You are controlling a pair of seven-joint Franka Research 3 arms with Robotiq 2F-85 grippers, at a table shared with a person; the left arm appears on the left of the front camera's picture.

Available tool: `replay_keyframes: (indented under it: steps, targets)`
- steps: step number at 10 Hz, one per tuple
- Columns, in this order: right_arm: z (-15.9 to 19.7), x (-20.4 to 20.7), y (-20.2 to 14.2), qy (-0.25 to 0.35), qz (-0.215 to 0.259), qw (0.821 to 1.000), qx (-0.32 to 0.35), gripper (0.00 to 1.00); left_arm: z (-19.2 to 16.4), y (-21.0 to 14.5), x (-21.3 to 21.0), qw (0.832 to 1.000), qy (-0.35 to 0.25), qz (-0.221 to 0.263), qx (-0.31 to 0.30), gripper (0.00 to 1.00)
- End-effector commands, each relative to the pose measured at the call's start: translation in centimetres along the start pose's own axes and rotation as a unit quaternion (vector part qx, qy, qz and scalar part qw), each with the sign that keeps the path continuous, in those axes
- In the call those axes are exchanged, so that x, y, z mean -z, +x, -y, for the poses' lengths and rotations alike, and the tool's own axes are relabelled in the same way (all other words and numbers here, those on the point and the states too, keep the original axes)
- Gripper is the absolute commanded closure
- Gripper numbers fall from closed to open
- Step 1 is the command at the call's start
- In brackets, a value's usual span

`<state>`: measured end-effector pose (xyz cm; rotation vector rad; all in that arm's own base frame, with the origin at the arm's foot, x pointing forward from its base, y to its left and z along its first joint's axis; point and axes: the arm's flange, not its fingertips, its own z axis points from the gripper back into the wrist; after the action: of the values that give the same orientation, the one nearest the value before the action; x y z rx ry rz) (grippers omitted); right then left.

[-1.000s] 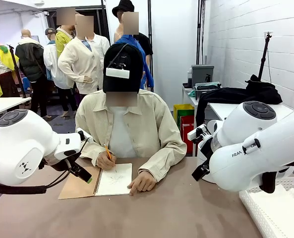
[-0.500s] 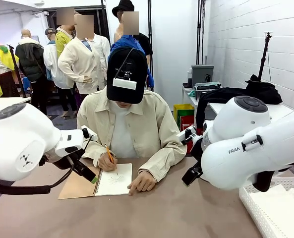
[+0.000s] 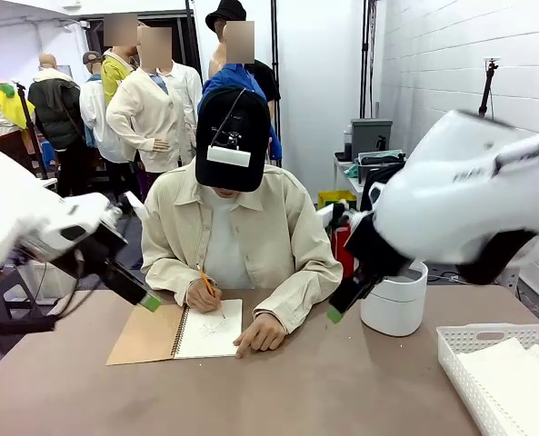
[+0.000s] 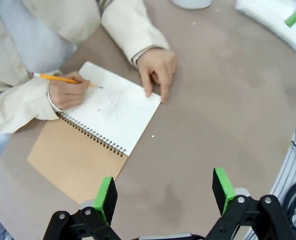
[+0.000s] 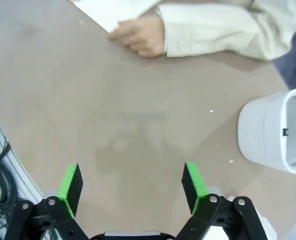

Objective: Sort the paper based on its condition.
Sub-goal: If a person hands you a paper, place it in the Organizing basket , and if it's crumpled, put it in the Trash can.

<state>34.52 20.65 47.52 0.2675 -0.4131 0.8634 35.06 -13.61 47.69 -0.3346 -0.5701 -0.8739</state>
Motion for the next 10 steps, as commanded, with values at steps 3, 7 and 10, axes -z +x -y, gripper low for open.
replay_keyframes:
  steps: [3, 7, 10]
  targets:
    - [1.4, -6.2, 1.1, 0.009, 0.046, 0.999, 0.016, 0.0, -0.5, -2.0, -8.1, 0.999, 0.011, 0.036, 0.024, 0.0]
    - [-0.4, -11.3, 2.0, -0.055, 0.114, 0.992, 0.016, 0.0, -0.5, -1.6, -12.1, 0.996, 0.077, 0.044, 0.011, 0.0]
    - [0.7, -10.5, 2.1, -0.031, 0.079, 0.996, 0.011, 0.0, -1.3, -2.0, -12.2, 0.996, 0.066, 0.055, 0.014, 0.0]
